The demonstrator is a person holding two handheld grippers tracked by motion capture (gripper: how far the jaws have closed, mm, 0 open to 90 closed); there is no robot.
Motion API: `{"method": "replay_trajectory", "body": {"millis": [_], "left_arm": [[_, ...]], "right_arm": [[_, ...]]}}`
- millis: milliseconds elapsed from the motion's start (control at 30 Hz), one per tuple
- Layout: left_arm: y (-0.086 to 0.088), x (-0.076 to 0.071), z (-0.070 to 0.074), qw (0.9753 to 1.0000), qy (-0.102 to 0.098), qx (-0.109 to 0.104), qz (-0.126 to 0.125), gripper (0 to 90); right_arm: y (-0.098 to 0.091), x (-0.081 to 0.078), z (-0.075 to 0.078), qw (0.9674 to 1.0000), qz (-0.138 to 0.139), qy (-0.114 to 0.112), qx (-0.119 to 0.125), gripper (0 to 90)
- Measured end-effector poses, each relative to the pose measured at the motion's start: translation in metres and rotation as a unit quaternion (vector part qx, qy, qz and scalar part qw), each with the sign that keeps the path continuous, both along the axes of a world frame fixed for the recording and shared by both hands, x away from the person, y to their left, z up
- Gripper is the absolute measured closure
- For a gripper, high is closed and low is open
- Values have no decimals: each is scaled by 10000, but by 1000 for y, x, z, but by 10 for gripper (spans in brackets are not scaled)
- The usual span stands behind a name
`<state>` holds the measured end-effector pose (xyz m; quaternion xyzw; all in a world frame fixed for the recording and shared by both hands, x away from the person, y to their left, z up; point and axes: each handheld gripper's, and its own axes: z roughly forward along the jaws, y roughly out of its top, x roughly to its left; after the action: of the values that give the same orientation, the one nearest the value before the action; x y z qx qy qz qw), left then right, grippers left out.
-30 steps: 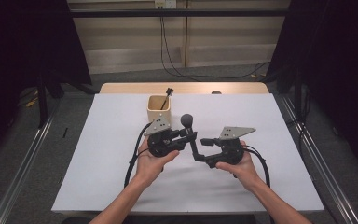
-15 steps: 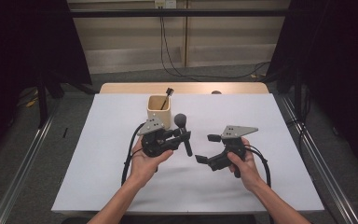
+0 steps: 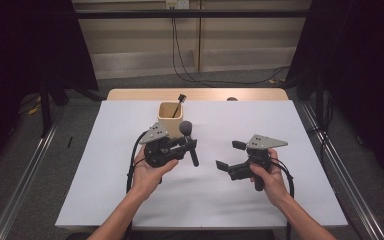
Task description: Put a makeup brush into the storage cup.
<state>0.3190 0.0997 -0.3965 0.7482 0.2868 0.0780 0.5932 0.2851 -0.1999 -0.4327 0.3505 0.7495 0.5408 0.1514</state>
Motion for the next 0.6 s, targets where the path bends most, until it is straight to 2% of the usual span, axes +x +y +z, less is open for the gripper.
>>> {"method": "replay_trajectory", "body": {"millis": [167,600], "left_arm": [[7,2,2,10000,-2,20,67,713],[35,10,9,9994,-24,48,336,712]], "right_arm": [[-7,-4,-1,9999,-127,-15,-20,23],[-32,-20,-6,9971,-670,-356,61,18]]}}
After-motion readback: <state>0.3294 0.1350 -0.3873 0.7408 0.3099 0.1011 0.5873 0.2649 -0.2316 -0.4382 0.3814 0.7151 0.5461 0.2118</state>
